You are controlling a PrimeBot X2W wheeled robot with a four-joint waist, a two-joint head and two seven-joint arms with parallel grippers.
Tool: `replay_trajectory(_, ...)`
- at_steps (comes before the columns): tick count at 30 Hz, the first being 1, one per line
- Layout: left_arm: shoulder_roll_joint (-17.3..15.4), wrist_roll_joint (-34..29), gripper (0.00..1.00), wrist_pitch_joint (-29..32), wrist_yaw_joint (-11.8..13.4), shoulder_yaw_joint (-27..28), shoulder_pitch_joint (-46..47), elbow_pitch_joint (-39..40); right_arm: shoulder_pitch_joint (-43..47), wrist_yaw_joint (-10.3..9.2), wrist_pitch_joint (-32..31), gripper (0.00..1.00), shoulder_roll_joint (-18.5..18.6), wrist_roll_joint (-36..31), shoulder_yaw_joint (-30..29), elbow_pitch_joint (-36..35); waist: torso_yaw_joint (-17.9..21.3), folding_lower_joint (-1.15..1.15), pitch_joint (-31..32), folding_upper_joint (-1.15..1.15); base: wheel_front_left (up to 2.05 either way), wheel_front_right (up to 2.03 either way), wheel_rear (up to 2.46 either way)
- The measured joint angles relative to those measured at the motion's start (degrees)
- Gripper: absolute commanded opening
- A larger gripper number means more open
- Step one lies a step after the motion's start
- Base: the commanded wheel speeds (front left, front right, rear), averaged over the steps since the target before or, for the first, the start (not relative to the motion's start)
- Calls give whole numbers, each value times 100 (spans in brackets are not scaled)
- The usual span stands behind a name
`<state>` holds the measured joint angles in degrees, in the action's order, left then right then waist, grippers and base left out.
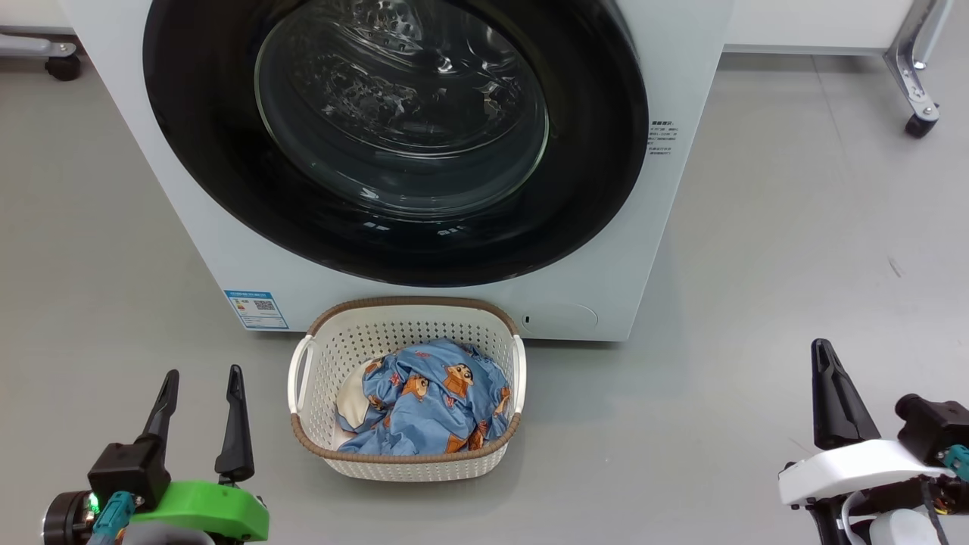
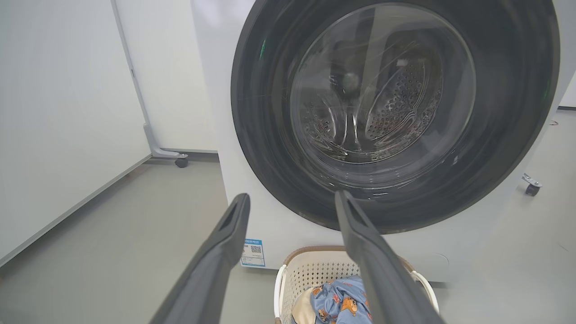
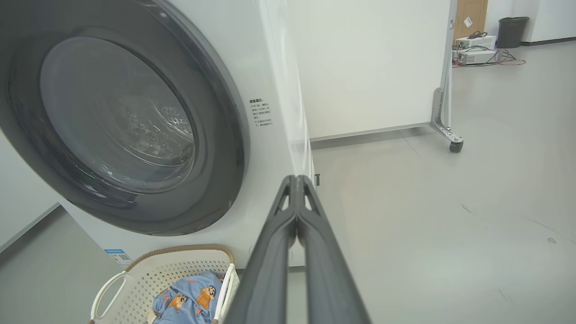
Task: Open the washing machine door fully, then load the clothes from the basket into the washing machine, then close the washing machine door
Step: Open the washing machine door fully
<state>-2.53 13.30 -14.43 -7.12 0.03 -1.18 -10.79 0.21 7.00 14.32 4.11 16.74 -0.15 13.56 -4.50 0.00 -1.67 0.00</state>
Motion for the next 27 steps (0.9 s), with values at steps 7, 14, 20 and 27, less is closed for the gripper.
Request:
replay_trajectory(7,1,1,100,0,0,-2,1,25,0,0,0,0,-101,669,-218,-119,46,0,-93,0,0,0,0)
replay_trajectory(14,1,1,100,0,0,-46,5,58,-66,0,0,0,-245,2315,-818,-215,75,0,-210,0,0,0,0)
replay_trajectory(20,5,1,100,0,0,-234,53,67,-327,-1,19,0,-227,4404,-1366,-75,19,0,-351,0,0,0,0)
replay_trajectory(27,5,1,100,0,0,-342,157,93,-629,-1,12,0,-229,6071,-1551,40,-149,0,-522,0,0,0,0)
